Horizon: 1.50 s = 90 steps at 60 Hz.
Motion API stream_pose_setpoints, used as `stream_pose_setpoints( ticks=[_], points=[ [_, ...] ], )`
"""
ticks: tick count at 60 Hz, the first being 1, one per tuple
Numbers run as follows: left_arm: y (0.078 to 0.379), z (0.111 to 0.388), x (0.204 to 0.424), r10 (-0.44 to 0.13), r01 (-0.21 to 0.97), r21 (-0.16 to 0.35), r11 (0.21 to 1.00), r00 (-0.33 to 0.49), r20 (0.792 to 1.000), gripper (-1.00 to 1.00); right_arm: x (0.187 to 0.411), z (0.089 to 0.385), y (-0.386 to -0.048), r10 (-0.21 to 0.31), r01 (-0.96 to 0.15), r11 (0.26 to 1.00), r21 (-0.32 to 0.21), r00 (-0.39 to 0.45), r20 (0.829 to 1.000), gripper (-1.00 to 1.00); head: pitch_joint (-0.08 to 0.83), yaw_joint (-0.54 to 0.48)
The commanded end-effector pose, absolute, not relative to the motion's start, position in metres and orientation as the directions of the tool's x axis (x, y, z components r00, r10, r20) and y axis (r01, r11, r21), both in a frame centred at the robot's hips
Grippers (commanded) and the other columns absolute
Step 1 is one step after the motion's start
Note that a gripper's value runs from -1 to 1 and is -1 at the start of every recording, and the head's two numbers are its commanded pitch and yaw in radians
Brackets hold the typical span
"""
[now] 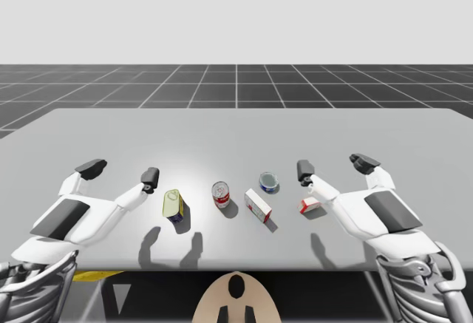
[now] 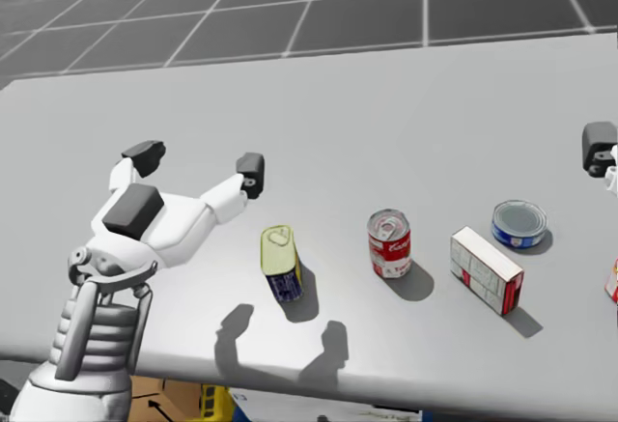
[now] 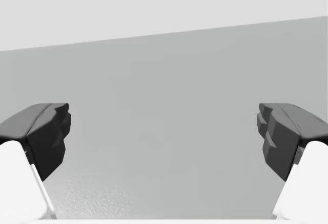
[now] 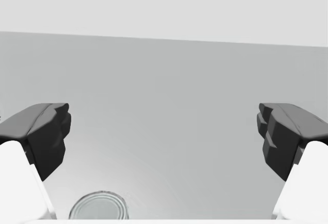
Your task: Lift the meat can off the table.
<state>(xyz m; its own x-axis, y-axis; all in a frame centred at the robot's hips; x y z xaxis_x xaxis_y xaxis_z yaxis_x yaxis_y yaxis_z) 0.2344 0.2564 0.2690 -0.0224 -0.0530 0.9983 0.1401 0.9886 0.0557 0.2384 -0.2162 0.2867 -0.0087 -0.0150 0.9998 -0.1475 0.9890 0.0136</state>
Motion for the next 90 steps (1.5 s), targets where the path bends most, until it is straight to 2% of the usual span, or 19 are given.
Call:
stream_pose_setpoints(
  ticks=[1,14,21,26,35,42,47,54,56,60,63,65,80,90],
  points=[
    [0.256,0.269,0.235,-0.055,0.137,0.057,0.989,-0.018,0.998,-1.00,0.238,0.285,-0.213,-0.023,-0.154,0.988,0.023,0.001,1.000,-1.00,0.651,0.31],
    [0.256,0.271,0.235,-0.023,0.162,0.022,0.987,0.001,1.000,-1.00,0.238,0.284,-0.212,-0.024,-0.160,0.987,0.026,0.013,1.000,-1.00,0.711,0.34],
    [0.256,0.273,0.234,-0.009,0.177,0.008,0.984,0.009,1.000,-1.00,0.239,0.283,-0.211,-0.026,-0.158,0.987,0.029,0.018,0.999,-1.00,0.711,0.35],
    [0.258,0.280,0.229,0.010,0.197,-0.020,0.980,0.048,0.999,-1.00,0.240,0.282,-0.211,-0.027,-0.154,0.988,0.031,0.025,0.999,-1.00,0.710,0.34],
    [0.250,0.283,0.210,-0.002,0.216,-0.031,0.976,0.151,0.989,-1.00,0.240,0.281,-0.210,-0.022,-0.153,0.988,0.026,0.029,0.999,-1.00,0.718,0.34],
    [0.246,0.271,0.185,0.036,0.257,-0.105,0.961,0.259,0.965,-1.00,0.239,0.281,-0.210,-0.024,-0.150,0.988,0.028,0.029,0.999,-1.00,0.718,0.35],
    [0.247,0.263,0.168,0.051,0.265,-0.130,0.955,0.286,0.957,-1.00,0.239,0.281,-0.210,-0.022,-0.151,0.988,0.026,0.028,0.999,-1.00,0.721,0.35],
    [0.242,0.245,0.154,0.040,0.241,-0.115,0.964,0.296,0.954,-1.00,0.240,0.281,-0.210,-0.024,-0.149,0.988,0.027,0.024,0.999,-1.00,0.724,0.36],
    [0.240,0.238,0.152,0.048,0.244,-0.127,0.961,0.307,0.951,-1.00,0.240,0.281,-0.210,-0.023,-0.148,0.989,0.026,0.023,0.999,-1.00,0.724,0.37],
    [0.235,0.224,0.153,0.043,0.232,-0.120,0.965,0.314,0.948,-1.00,0.239,0.281,-0.210,-0.024,-0.148,0.989,0.027,0.023,0.999,-1.00,0.724,0.37],
    [0.231,0.216,0.155,0.061,0.228,-0.141,0.963,0.323,0.945,-1.00,0.240,0.281,-0.210,-0.022,-0.148,0.989,0.025,0.022,1.000,-1.00,0.723,0.37],
    [0.227,0.209,0.158,0.048,0.231,-0.128,0.965,0.326,0.944,-1.00,0.240,0.281,-0.210,-0.023,-0.149,0.988,0.026,0.022,0.999,-1.00,0.723,0.37],
    [0.205,0.190,0.183,0.034,0.219,-0.111,0.969,0.329,0.944,-1.00,0.240,0.281,-0.209,-0.019,-0.149,0.989,0.022,0.020,1.000,-1.00,0.728,0.37],
    [0.195,0.181,0.204,0.036,0.175,-0.111,0.978,0.383,0.923,-1.00,0.240,0.281,-0.209,-0.018,-0.149,0.989,0.021,0.019,1.000,-1.00,0.729,0.37]
  ],
)
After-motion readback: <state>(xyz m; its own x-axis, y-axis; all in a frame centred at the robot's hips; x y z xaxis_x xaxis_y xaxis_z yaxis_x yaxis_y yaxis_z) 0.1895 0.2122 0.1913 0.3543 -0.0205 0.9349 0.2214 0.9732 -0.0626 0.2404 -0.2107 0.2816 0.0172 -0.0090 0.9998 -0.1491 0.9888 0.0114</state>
